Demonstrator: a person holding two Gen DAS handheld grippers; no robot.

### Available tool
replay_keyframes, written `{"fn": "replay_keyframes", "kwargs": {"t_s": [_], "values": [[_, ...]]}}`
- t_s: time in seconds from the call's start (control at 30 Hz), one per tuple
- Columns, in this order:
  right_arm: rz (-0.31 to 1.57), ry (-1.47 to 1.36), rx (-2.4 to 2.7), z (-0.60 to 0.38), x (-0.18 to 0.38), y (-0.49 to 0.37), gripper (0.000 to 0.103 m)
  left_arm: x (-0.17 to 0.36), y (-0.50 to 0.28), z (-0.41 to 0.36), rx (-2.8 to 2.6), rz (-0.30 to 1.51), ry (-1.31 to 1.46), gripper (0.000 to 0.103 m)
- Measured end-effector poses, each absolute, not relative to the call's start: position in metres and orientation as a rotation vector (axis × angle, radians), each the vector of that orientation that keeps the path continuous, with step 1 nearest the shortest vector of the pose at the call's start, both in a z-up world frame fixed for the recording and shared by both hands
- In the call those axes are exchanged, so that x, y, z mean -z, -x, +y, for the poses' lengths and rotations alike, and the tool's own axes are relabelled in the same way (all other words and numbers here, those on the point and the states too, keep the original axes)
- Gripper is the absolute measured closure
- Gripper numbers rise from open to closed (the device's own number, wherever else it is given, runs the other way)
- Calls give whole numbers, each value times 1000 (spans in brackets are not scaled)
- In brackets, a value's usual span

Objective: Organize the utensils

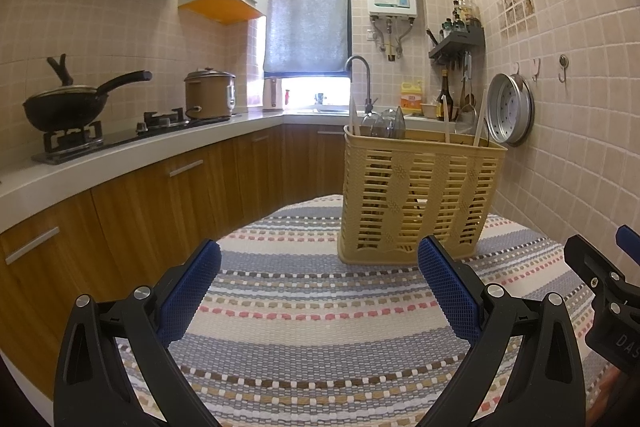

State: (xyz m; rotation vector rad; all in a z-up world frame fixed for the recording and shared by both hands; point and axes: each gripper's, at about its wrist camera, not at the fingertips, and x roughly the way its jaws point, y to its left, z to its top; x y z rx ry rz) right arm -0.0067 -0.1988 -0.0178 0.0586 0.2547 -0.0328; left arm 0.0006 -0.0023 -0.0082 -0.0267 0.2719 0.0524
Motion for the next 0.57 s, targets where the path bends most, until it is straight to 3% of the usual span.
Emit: {"fn": "replay_keyframes", "kwargs": {"t_s": [0.57], "values": [[257, -67, 37, -198, 18, 5, 8, 8, 2, -7, -28, 263, -4, 7]]}}
